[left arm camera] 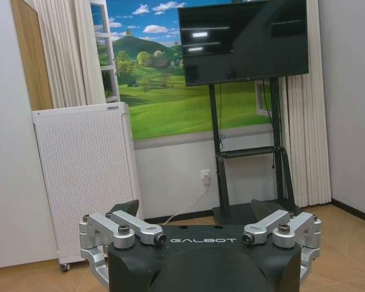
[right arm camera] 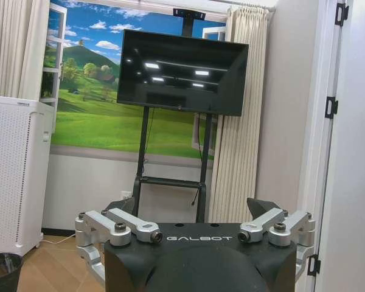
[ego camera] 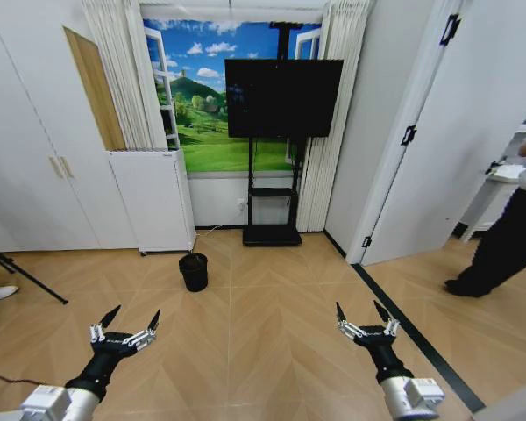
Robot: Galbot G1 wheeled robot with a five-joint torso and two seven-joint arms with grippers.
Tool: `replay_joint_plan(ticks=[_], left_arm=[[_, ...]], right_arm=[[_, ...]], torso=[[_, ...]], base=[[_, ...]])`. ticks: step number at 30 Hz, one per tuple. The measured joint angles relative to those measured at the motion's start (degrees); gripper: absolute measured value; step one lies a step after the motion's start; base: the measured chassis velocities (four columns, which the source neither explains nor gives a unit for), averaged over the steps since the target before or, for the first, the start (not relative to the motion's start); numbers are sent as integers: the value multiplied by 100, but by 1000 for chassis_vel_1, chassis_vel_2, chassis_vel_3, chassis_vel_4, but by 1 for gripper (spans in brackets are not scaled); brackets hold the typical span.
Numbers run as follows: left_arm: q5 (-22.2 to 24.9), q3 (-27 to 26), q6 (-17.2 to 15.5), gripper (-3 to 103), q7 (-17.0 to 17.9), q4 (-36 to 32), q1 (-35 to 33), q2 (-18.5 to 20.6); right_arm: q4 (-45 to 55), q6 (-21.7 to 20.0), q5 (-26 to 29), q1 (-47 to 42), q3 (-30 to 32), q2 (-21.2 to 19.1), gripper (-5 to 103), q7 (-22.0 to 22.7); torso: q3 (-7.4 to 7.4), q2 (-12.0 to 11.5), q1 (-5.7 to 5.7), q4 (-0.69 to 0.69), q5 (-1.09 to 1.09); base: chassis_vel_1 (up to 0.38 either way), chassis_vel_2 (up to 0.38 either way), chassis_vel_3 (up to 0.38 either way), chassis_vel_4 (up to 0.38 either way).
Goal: Pick up the trash bin and place the garbage on the floor into it.
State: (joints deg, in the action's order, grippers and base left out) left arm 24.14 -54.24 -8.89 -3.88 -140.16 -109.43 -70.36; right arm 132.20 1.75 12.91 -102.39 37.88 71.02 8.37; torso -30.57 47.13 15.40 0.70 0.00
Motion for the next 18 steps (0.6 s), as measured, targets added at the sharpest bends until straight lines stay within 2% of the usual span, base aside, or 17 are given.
replay_joint_plan(ticks=[18], left_arm=[[0,0,0,100,0,0,0,0]], right_arm=[[0,0,0,0,0,0,100,0]], torso=[[0,0,0,0,0]], base=[[0,0,0,0]])
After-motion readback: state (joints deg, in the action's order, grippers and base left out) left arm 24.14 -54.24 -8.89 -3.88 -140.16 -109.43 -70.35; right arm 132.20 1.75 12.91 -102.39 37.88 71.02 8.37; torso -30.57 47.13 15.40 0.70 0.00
